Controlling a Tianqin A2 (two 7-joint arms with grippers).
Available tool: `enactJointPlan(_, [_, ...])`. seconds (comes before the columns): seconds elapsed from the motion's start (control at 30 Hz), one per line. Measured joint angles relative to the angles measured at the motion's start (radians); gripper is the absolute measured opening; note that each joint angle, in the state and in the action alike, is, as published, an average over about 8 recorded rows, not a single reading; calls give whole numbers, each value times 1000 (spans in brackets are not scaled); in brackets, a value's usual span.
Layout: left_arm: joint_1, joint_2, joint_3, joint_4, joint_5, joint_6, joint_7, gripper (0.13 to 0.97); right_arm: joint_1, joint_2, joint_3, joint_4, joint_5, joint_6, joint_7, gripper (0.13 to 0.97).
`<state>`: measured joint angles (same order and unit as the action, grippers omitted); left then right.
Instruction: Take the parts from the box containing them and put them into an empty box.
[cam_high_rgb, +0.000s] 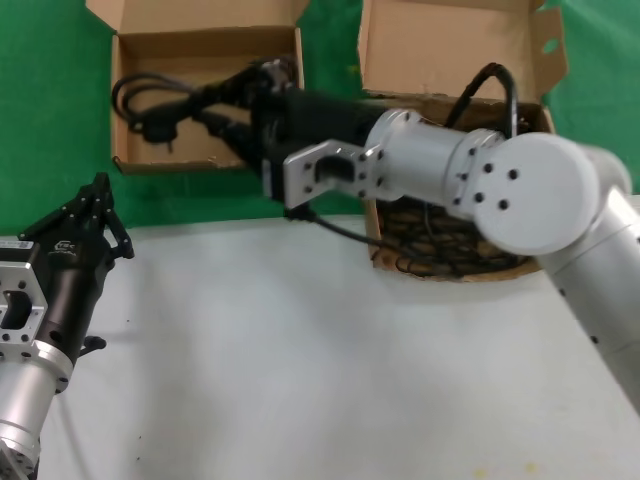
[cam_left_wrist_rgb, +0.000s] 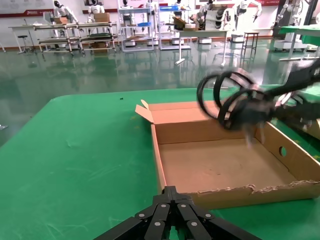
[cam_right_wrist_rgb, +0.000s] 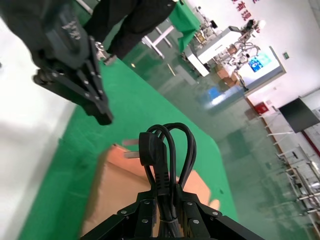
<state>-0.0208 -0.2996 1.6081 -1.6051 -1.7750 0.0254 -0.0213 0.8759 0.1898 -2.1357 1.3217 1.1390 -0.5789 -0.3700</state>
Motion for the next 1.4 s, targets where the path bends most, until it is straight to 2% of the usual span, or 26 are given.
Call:
enactJointPlan(0.43, [0, 0, 0, 0, 0, 0, 0, 145, 1, -46, -39, -118, 42, 54, -86, 213])
enactJointPlan(0.93, [0, 0, 0, 0, 0, 0, 0, 145, 6, -35, -45, -142, 22, 83, -105, 213])
enactJointPlan(1.4, [0, 0, 0, 0, 0, 0, 0, 145, 17, -41, -43, -179, 68, 104, -152, 272])
